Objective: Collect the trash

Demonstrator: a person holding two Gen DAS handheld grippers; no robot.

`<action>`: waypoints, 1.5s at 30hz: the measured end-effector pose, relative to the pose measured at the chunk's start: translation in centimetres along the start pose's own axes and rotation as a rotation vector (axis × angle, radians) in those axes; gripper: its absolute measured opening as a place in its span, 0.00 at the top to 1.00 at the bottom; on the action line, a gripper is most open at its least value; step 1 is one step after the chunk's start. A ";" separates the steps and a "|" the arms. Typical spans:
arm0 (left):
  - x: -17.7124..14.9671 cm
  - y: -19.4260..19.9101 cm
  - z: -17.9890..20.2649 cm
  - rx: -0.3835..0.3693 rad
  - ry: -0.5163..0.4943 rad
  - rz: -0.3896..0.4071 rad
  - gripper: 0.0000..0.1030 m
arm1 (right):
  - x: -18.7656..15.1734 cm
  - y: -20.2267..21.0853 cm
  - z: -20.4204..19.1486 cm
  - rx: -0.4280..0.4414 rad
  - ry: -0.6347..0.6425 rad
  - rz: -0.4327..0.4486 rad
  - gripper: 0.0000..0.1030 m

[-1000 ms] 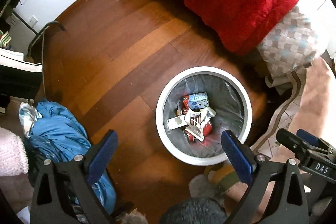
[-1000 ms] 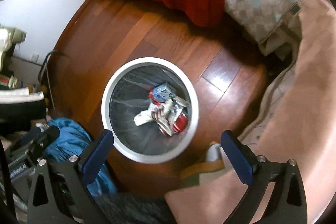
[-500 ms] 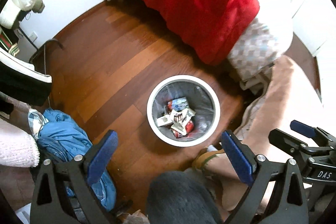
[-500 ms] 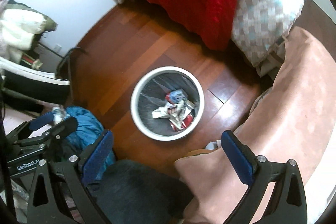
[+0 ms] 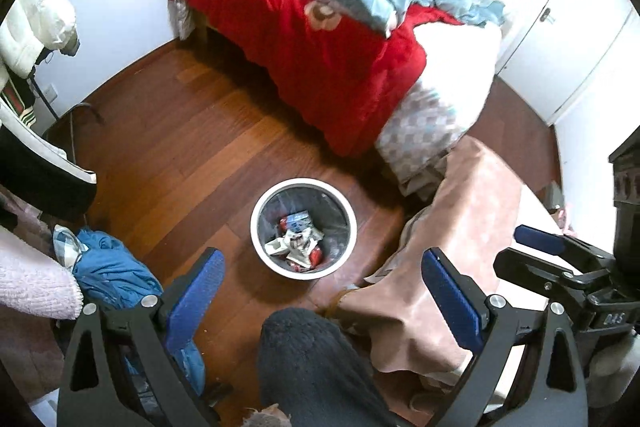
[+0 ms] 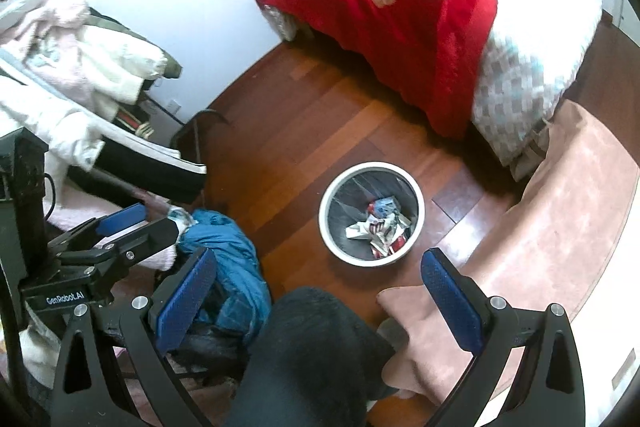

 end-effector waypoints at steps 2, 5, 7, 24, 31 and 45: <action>-0.2 1.1 -0.1 -0.016 0.011 0.008 0.03 | -0.2 1.1 -0.8 0.011 0.007 0.006 0.00; -0.4 2.3 -0.1 -0.037 0.014 0.016 0.03 | -0.3 2.3 -1.7 0.039 0.008 0.009 0.00; -0.4 3.1 -0.1 -0.039 0.009 0.027 0.03 | -0.4 3.1 -2.2 0.050 0.017 0.013 0.00; -1.5 6.2 0.4 -0.082 0.013 0.048 0.03 | -1.2 5.3 -5.3 0.089 0.058 -0.018 0.00; -1.6 6.4 0.3 -0.083 0.015 0.054 0.03 | -1.3 5.1 -5.5 0.080 0.067 -0.029 0.00; -2.6 5.8 0.2 -0.076 0.028 0.029 0.01 | -1.3 4.6 -5.0 0.047 0.062 -0.044 0.00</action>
Point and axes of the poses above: each gripper's, at about its wrist camera, not at the fingertips, and y roughly against the way its jaws point, z to its right, x to its top, the point moved 6 cm from there along -y, roughly the way its jaws point, and after that the axes turned 11 degrees about x, right-handed, at the moved point
